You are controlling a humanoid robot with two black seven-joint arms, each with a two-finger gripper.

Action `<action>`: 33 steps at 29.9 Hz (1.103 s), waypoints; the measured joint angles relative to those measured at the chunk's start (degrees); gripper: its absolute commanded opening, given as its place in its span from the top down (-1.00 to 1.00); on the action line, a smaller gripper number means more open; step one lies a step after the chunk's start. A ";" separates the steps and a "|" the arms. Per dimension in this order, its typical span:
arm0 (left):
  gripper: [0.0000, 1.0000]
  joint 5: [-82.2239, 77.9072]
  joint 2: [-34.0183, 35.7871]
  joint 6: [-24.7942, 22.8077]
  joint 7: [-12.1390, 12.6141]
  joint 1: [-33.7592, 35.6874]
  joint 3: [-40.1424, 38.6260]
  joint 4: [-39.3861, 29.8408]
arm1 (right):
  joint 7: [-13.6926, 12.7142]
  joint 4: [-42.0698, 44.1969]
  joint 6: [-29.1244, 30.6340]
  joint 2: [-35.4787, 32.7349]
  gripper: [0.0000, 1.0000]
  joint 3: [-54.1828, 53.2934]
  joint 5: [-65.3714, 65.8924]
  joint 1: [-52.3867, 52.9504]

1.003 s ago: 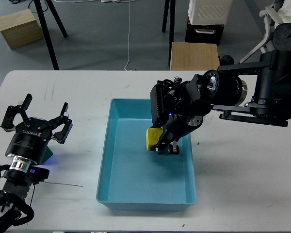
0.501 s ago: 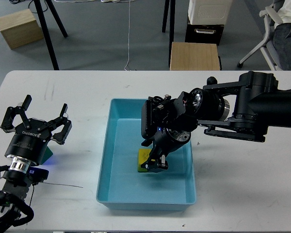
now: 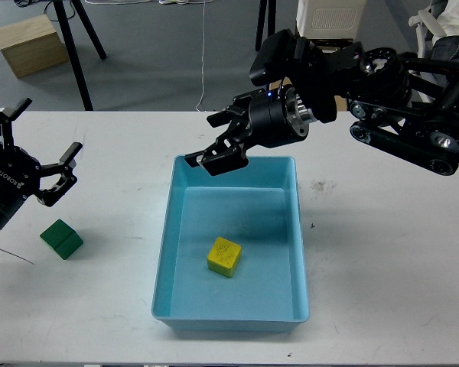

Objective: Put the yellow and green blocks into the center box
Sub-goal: 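Release the yellow cube into the tray and withdraw the right gripper, then lower the left gripper onto the green cube and close it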

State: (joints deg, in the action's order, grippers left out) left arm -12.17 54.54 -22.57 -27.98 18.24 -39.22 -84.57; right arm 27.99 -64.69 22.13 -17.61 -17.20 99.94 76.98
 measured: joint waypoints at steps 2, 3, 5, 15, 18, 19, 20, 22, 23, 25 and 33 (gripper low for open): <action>-1.00 -6.26 3.65 2.65 0.00 3.05 0.23 1.58 | 0.00 0.04 0.00 0.80 -0.96 -7.60 -3.93 -1.67; -1.00 -8.72 5.06 3.33 0.00 4.61 0.26 3.00 | 0.00 0.08 0.00 1.51 -0.96 -10.49 -5.81 -2.14; -1.00 -14.65 7.56 3.84 0.00 8.61 0.31 7.31 | 0.00 0.37 -0.09 4.25 -0.96 -15.79 -10.16 -2.76; -0.68 -65.89 11.00 -0.20 -0.03 20.44 -0.28 14.04 | 0.01 2.32 -13.08 9.46 -0.97 -26.94 -22.74 -12.71; -0.71 -82.36 11.27 6.51 -0.05 20.92 -0.04 13.54 | -0.65 0.56 -13.80 8.68 -0.97 -34.03 -25.80 -20.11; -0.73 -85.52 11.46 8.39 -0.05 20.92 0.16 12.76 | -1.45 -0.65 -13.83 8.08 -0.97 -36.22 -26.47 -22.50; -0.73 -88.23 11.79 10.11 -0.05 20.81 0.34 11.38 | -2.57 -2.43 -13.84 6.97 -0.97 -38.65 -27.21 -25.43; -0.76 -91.24 13.00 11.45 -0.06 20.36 0.83 8.19 | -4.23 -6.59 -13.89 4.25 -0.97 -42.43 -28.25 -31.11; -0.82 -92.35 13.91 11.52 -0.06 20.20 1.48 6.24 | -4.69 -9.16 -13.89 2.80 -0.97 -44.07 -28.59 -34.03; -0.85 -94.59 15.88 10.94 -0.05 20.22 3.77 2.27 | -5.09 -14.16 -13.90 0.03 -0.97 -47.30 -28.90 -40.04; -0.96 -109.38 14.46 -1.22 -0.02 21.18 9.34 -5.11 | -5.22 -28.39 -14.53 -4.58 -0.97 -61.10 -29.41 -69.32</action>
State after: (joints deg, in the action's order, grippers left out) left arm -121.55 69.00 -23.79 -28.00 39.42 -29.88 -89.69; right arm 22.77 -93.08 7.60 -22.20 -78.29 70.53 7.66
